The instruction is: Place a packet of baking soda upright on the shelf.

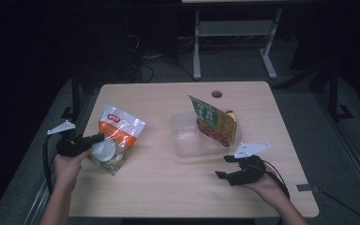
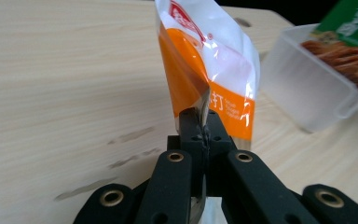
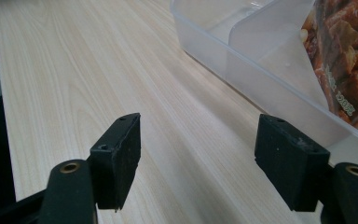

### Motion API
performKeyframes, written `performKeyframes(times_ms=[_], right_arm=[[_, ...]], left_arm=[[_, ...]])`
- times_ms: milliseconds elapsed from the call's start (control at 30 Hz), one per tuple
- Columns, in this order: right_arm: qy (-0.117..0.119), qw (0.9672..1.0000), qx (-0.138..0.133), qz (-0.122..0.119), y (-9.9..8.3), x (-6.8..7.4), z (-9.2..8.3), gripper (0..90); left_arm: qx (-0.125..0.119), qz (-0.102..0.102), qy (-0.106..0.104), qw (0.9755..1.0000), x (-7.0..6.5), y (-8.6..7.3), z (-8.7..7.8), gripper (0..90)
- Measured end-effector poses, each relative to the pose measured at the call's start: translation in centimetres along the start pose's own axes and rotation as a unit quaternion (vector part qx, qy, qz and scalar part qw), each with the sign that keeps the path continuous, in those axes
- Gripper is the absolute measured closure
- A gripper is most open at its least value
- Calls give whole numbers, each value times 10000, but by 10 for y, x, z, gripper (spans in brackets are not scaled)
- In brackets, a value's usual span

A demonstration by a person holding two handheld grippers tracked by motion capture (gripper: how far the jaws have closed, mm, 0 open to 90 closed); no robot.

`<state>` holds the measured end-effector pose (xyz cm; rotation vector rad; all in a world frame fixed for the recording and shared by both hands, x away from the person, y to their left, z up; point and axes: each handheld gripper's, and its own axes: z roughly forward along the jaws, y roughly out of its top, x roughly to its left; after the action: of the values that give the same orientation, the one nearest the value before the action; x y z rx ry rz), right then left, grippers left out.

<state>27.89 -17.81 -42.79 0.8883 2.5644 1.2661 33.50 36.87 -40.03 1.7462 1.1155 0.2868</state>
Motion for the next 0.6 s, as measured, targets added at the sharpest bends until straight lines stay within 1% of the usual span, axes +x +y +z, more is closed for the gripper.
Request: performKeyframes(times_ms=[167,200,233,267,333,433,533,600], right_arm=[[66,10000,-55,-1,0,0,0,325],[72,9999,-73,-30,1,0,0,331],[82,9999,-75,-10,1,0,0,331],[90,9999,-85,-9,1,0,0,331],[129,9999,-102,-26,2,1,1,335],[205,9997,-143,1,3,1,1,339],[371,9988,-315,76,7,1,0,339],[468,9979,-426,112,11,1,1,352]], left_arm=[[-109,143,-248,9995,-18,7,2,896],[-118,141,-295,9994,-20,7,3,896],[-147,135,-376,9991,-23,8,4,896],[-150,169,-443,9988,-25,9,4,896],[-206,154,-603,9978,-31,11,5,896],[-254,203,-841,9959,-41,13,7,896],[-278,266,-1021,9940,-51,16,8,896],[-307,273,-1185,9921,-59,17,10,896]])
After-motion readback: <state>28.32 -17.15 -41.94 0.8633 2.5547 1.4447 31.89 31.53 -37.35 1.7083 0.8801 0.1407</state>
